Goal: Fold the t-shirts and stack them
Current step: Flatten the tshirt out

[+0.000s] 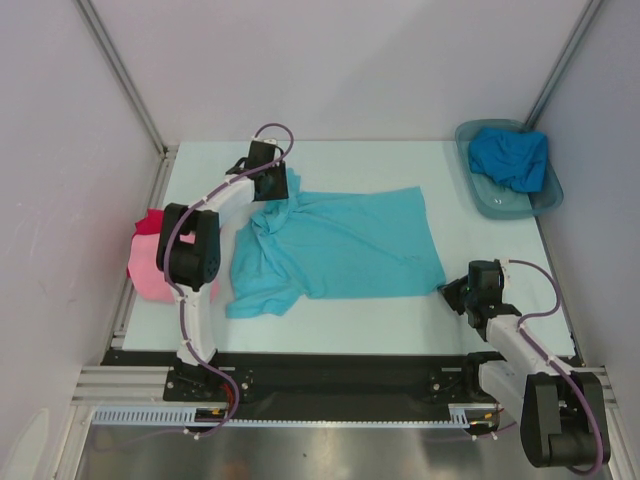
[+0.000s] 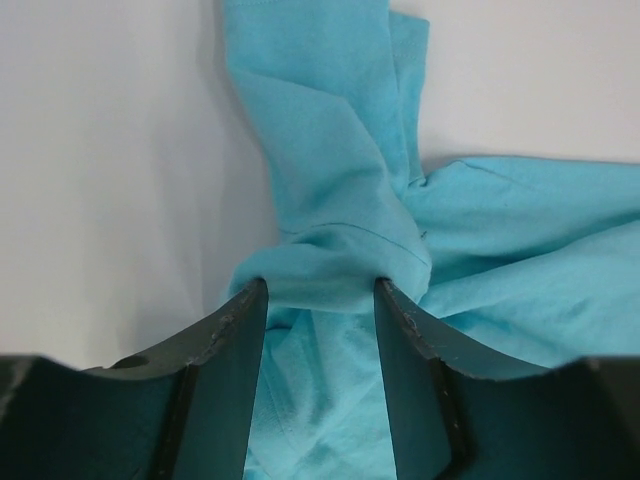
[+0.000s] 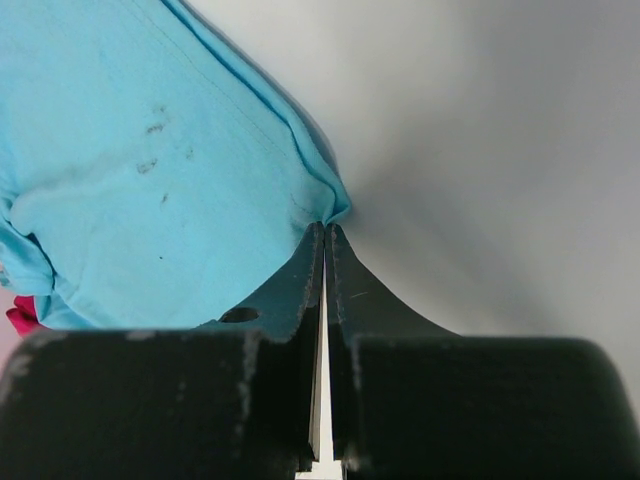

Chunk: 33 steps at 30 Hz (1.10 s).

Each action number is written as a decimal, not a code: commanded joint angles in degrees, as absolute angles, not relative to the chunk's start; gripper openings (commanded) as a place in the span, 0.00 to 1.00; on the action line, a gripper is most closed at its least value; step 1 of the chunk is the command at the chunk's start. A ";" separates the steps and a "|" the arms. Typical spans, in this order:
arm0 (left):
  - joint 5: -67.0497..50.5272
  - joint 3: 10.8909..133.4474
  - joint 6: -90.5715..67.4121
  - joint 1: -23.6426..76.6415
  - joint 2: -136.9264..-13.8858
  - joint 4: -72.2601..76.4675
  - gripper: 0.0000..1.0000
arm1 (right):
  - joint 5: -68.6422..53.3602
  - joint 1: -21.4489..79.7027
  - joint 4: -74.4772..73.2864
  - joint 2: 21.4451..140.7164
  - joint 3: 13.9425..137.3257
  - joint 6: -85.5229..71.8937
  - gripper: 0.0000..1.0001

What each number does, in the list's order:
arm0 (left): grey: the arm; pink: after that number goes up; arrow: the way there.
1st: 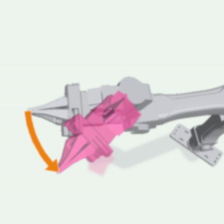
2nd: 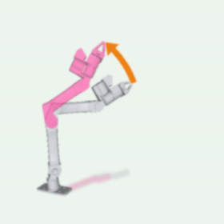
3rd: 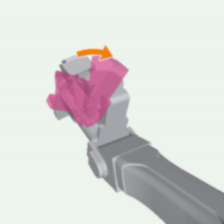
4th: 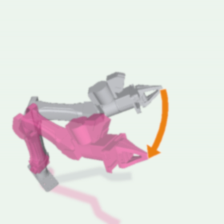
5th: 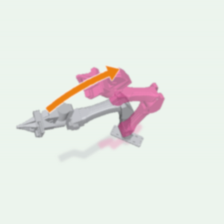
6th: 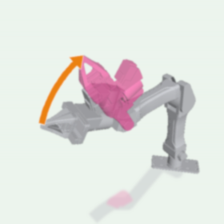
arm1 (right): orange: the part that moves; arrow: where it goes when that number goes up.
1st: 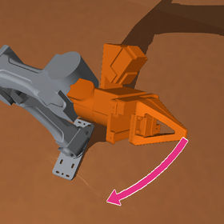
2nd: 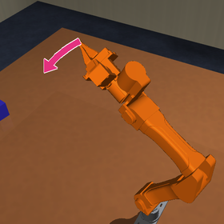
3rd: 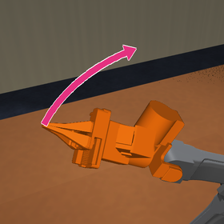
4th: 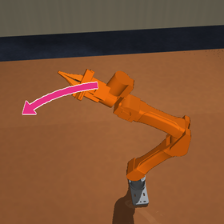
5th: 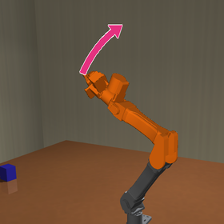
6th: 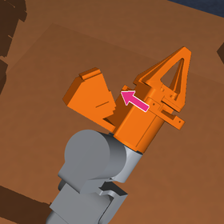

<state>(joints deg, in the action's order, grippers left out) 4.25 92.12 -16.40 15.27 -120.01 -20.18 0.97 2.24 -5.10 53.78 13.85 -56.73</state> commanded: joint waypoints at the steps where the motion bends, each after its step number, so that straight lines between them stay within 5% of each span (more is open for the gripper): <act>1: 0.71 94.31 -16.43 15.56 -115.58 -18.02 0.52 | 0.62 2.20 -2.99 54.58 14.24 -55.81 0.00; 33: 3.60 92.11 -14.33 18.63 -117.86 -18.72 0.48 | 0.70 2.20 -3.43 52.29 14.33 -56.51 0.00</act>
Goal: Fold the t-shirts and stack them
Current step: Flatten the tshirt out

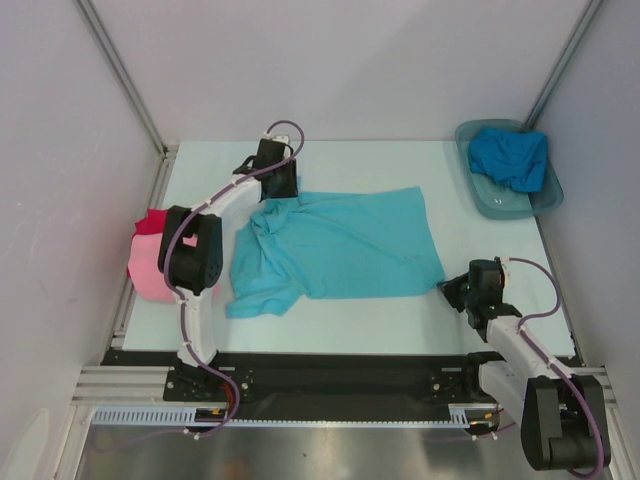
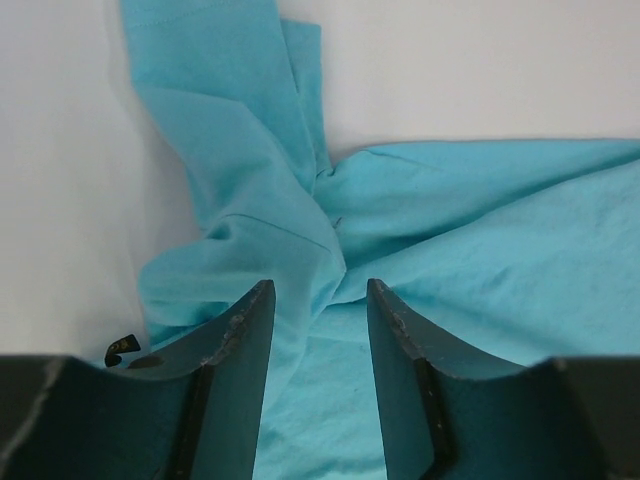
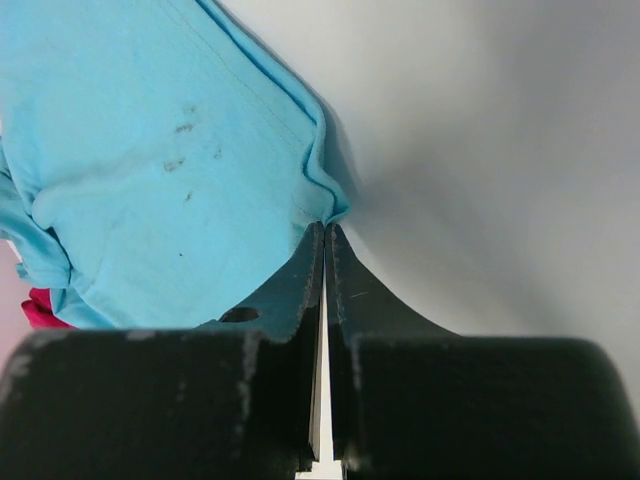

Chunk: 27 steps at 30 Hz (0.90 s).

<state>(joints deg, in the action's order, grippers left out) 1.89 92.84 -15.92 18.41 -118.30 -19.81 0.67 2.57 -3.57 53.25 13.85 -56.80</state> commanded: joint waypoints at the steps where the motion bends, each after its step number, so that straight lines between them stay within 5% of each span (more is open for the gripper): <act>1: 3.86 91.67 -14.24 18.63 -117.69 -18.72 0.47 | -0.86 2.20 -3.43 52.47 14.33 -56.43 0.00; 12: 5.97 90.00 -13.36 18.63 -117.86 -18.72 0.44 | -1.14 1.58 -4.22 51.16 13.89 -56.69 0.00; 18: 6.50 89.65 -13.27 18.63 -118.04 -18.46 0.27 | -1.41 1.23 -4.75 50.80 14.06 -56.42 0.00; 23: 7.56 89.47 -13.01 18.54 -117.86 -18.46 0.00 | -1.32 1.23 -4.66 50.71 13.80 -56.51 0.00; 27: 9.49 89.74 -12.57 18.46 -117.16 -18.46 0.00 | -1.41 1.23 -4.39 50.98 13.62 -56.60 0.00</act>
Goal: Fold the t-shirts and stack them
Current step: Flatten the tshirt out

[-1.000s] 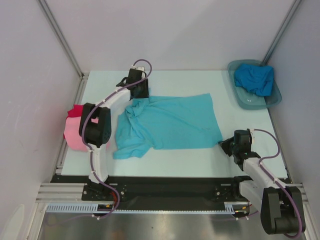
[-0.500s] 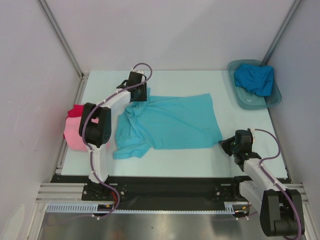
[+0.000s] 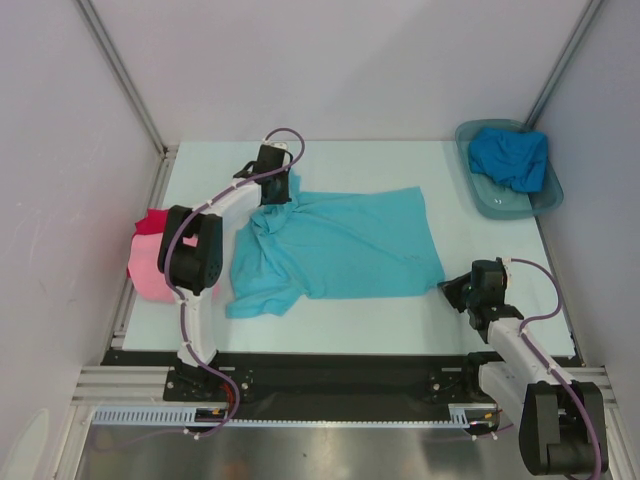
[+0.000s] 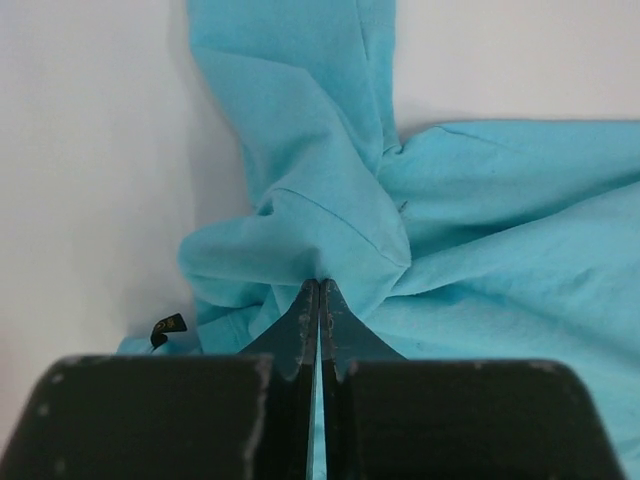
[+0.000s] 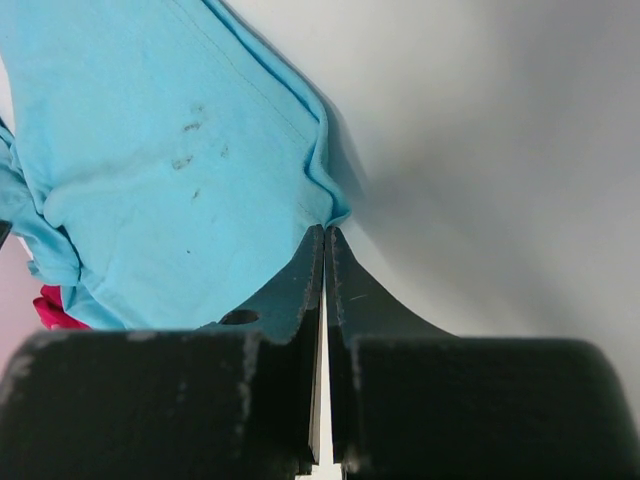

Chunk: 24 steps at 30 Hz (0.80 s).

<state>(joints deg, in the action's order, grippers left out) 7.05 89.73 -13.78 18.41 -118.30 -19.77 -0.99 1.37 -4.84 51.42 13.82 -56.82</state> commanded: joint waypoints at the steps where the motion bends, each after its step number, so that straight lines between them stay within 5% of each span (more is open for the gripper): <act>1: 10.10 90.26 -12.57 18.37 -116.90 -18.54 0.00 | -1.49 1.14 -4.31 51.06 13.62 -56.51 0.00; 23: 21.63 112.68 -17.30 5.89 -126.56 -34.98 0.01 | -1.41 0.79 -7.03 47.99 13.89 -55.11 0.00; 24: 21.01 112.41 -17.66 5.63 -126.82 -35.07 0.06 | -1.32 0.70 -7.38 47.81 13.97 -55.02 0.00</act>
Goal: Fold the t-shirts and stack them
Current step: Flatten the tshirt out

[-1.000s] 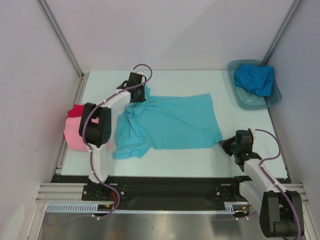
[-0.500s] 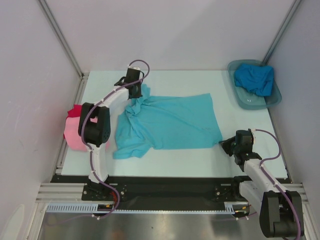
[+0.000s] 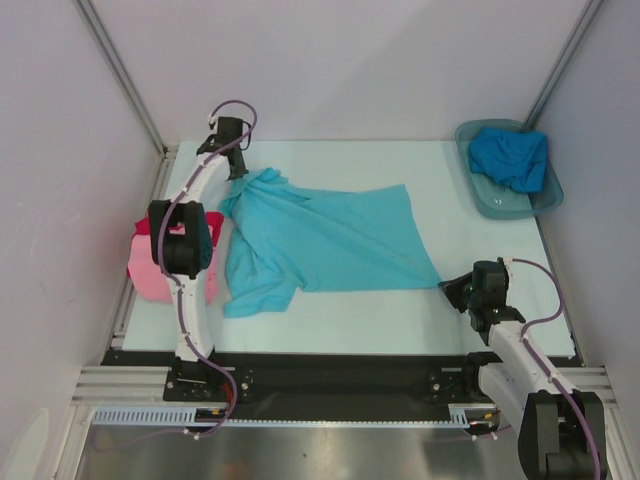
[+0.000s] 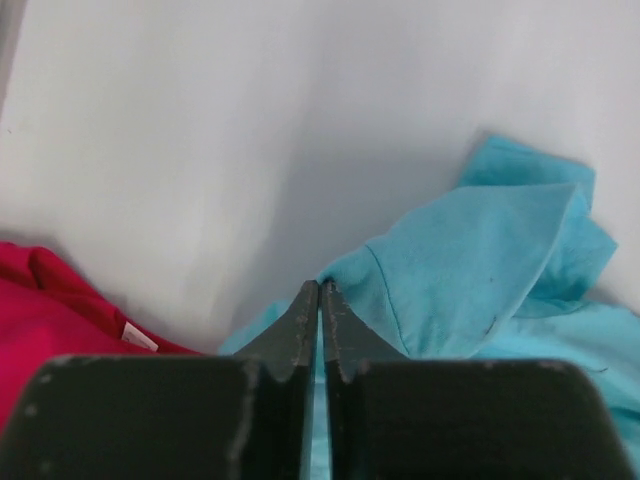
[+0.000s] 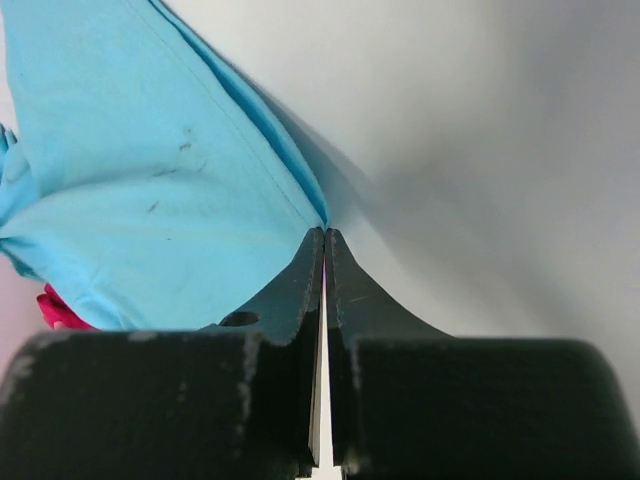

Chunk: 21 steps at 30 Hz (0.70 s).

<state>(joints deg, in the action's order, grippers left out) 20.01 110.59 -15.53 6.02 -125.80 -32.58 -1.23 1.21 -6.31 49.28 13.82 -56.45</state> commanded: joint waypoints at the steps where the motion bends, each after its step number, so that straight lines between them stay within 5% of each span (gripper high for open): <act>1: 20.40 111.89 -17.93 5.54 -127.35 -34.98 0.12 | -1.32 0.62 -7.38 47.73 13.89 -54.76 0.00; 3: 18.64 111.53 -18.19 5.62 -127.88 -34.98 0.27 | -1.49 0.53 -7.30 48.07 13.89 -54.58 0.00; 6: 17.14 109.43 -18.90 5.71 -127.53 -33.84 0.37 | -1.76 0.53 -6.77 48.86 14.24 -54.67 0.00; 21: 15.73 107.49 -20.66 5.63 -120.85 -32.61 0.43 | 8.17 0.44 -16.51 42.01 17.13 -55.11 0.00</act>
<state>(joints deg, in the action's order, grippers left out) 17.12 106.91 -19.55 5.91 -126.02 -34.15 2.39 0.73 -11.73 42.92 13.96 -55.44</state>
